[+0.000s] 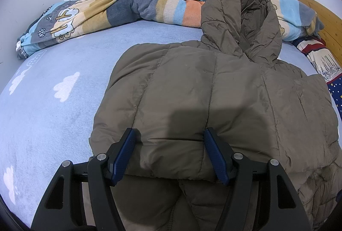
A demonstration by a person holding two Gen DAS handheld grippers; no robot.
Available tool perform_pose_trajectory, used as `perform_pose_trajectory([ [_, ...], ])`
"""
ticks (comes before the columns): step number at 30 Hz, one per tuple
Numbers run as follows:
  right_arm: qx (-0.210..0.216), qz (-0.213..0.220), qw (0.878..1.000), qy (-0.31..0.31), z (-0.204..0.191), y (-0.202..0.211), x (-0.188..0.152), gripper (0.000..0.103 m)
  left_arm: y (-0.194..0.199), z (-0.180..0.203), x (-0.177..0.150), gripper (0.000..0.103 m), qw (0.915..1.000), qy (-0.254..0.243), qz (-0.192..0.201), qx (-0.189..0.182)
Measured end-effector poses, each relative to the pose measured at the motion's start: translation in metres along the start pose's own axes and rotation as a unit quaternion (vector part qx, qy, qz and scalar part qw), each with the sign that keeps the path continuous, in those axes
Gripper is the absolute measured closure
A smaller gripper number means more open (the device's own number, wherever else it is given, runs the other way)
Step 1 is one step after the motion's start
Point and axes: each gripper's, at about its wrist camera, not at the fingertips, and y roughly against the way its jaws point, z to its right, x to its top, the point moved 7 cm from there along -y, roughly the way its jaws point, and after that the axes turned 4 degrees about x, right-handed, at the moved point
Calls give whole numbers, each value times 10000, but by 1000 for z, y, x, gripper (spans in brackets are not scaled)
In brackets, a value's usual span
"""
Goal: Fold large clothes
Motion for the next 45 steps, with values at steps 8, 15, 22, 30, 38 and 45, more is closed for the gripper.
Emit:
perform_pose_trajectory([
  [8, -80, -1, 10000, -9, 2, 0, 0, 47, 0, 0, 0, 37, 10000, 0, 3, -1],
  [15, -140, 3, 9999, 52, 1, 0, 0, 47, 0, 0, 0, 37, 10000, 1, 5, -2],
  [22, -181, 1, 9998, 64, 2, 1, 0, 47, 0, 0, 0, 37, 10000, 1, 8, -1],
  [30, -186, -12, 9998, 75, 3, 0, -1, 47, 0, 0, 0, 37, 10000, 2, 8, -3],
  [38, -243, -61, 9996, 94, 5, -2, -2, 47, 3, -2, 2, 37, 10000, 75, -8, 0],
  [45, -501, 5, 9986, -166, 38, -3, 6, 46, 21, -3, 9, 37, 9998, 39, 154, 115],
])
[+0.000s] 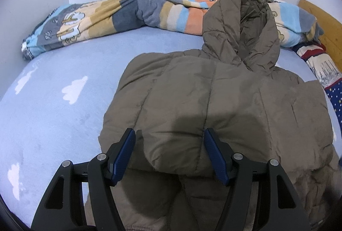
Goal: Fold large clothes
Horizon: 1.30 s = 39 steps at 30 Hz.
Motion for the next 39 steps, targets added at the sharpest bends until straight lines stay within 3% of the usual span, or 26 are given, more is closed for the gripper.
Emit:
perform_pose_trajectory([
  [6, -472, 20, 9957, -795, 70, -12, 7, 46, 3, 7, 1, 37, 9997, -172, 109, 157],
  [14, -539, -134, 9845, -1663, 127, -29, 1, 46, 13, 18, 5, 37, 9981, -395, 364, 288],
  [21, -471, -273, 9817, -1823, 130, -40, -9, 50, 23, 27, 9, 37, 9968, -527, 548, 254],
  [30, -566, -650, 9812, -1725, 130, -66, -24, 50, 8, 32, -2, 37, 9970, -659, 203, 341],
  [33, -640, -699, 9815, -1665, 128, -61, -21, 50, 33, 35, 2, 37, 9967, -674, 391, 247],
  [39, -375, -316, 9853, -1638, 108, -21, 0, 50, 102, 35, -9, 37, 9940, -696, 825, 157],
])
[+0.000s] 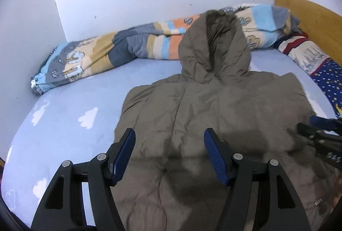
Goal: Fold large clothes
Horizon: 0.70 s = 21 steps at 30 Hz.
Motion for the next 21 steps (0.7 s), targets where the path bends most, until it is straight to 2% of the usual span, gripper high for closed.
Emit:
perform_pose_trajectory([
  [3, 198, -89, 9997, 148, -18, 17, -14, 50, 25, -2, -24, 37, 10000, 43, -59, -48],
  [6, 210, -177, 9989, 384, -31, 34, -36, 50, 39, -4, -65, 37, 9991, 113, -401, -34],
  [8, 195, -238, 9986, 438, -33, 45, -53, 50, 44, -8, -99, 37, 9969, 216, -758, -87],
  [12, 252, -515, 9979, 297, -29, 60, -94, 50, 44, -12, -142, 37, 9912, 309, -1288, -74],
  [16, 216, -963, 9951, 60, -20, 56, -137, 50, 26, -4, -179, 37, 9798, 215, -1989, -13],
  [17, 205, -1127, 9934, -34, -18, 51, -149, 49, 28, -3, -181, 37, 9805, 202, -1952, 64],
  [19, 54, -1153, 9933, 49, -19, 50, -159, 49, 41, -3, -179, 37, 9832, 114, -1811, 199],
  [21, -85, -1061, 9941, 198, -25, 62, -161, 49, 65, 0, -172, 37, 9890, 216, -1461, 61],
])
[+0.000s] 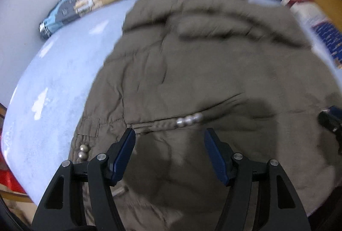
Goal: Fold large clothes
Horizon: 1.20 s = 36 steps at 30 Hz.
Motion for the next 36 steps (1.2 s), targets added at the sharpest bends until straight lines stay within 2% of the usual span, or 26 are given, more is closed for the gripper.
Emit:
perform_pose_trajectory([
  [3, 265, 495, 9983, -149, -7, 35, -5, 48, 43, 4, -1, 37, 9979, 1, 638, 61],
  [5, 26, 798, 9968, -83, -8, 57, -12, 45, 69, 10, -6, 37, 9950, 5, 1002, 43],
  [7, -255, 1063, 9940, -16, -8, 78, -21, 44, 86, 13, -7, 37, 9928, -31, 1199, 60],
  [11, -456, 1323, 9901, -36, -5, 105, -31, 43, 125, 27, -3, 37, 9869, -84, 1609, -19],
  [18, -728, 1690, 9829, 24, -1, 141, -35, 40, 165, 42, 2, 37, 9791, -167, 2027, 64],
  [26, -647, 1968, 9783, 7, 1, 167, -38, 37, 190, 46, 15, 35, 9729, -138, 2307, 33],
  [32, -281, 2036, 9786, -96, 6, 185, -27, 36, 194, 30, 60, 29, 9670, 196, 2534, -153],
  [36, -69, 1969, 9803, -167, 16, 194, -7, 36, 173, 31, 98, 28, 9685, 196, 2470, -235],
])
